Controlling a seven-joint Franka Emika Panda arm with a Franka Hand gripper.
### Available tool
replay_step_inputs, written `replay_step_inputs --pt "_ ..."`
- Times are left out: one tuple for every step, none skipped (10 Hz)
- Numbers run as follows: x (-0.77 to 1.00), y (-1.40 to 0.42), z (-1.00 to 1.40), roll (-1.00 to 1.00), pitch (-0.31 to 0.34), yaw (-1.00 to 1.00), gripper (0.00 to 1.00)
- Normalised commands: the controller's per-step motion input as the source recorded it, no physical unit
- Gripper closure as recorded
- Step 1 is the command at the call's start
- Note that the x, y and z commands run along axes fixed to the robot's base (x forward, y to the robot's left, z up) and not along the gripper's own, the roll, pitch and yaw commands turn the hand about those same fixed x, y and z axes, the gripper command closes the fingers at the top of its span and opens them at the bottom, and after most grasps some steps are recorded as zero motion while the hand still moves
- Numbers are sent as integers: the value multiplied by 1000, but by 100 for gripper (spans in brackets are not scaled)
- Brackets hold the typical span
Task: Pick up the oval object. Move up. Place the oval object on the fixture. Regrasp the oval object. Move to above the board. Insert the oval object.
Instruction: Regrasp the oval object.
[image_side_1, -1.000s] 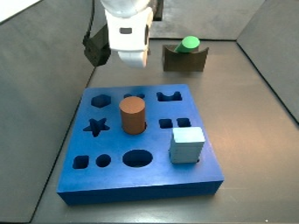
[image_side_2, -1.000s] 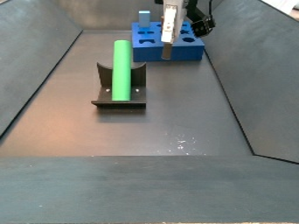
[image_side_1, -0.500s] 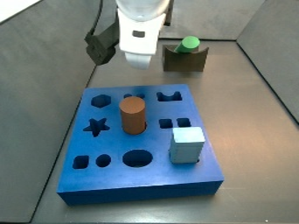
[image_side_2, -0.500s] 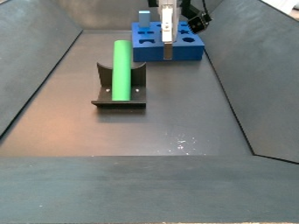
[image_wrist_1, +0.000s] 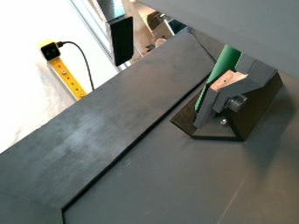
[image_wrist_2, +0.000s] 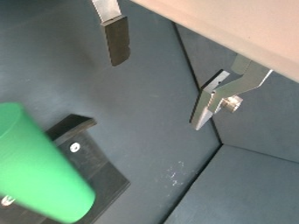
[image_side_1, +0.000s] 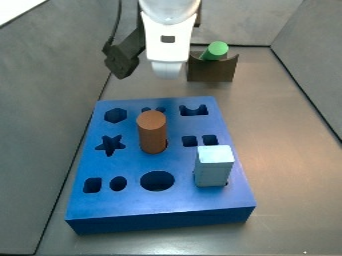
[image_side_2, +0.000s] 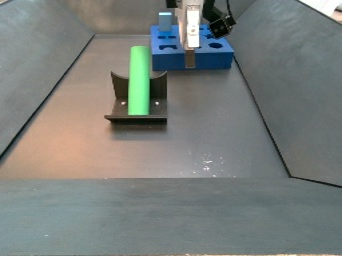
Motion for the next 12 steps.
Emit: replay_step_inputs --pt "1000 -15 -7 2 -67 86 0" --pt "1000 -12 -28 18 -48 38 0" --pt "1000 -11 -26 29 -40 9 0" --pt "1000 -7 -23 40 -19 -18 0" --pt "1000 -7 -28 44 -8 -29 0" --pt "1000 -3 -37 52 25 -40 0" --pt "1000 -1 -41 55 39 -40 0" --pt "1000 -1 -41 59 61 -35 0" --pt "871 1 -42 66 80 -23 0" --pt "779 -1 -36 69 91 -12 0" --pt "720 -2 -36 72 100 -2 0" --pt "603 -4 -30 79 113 14 0"
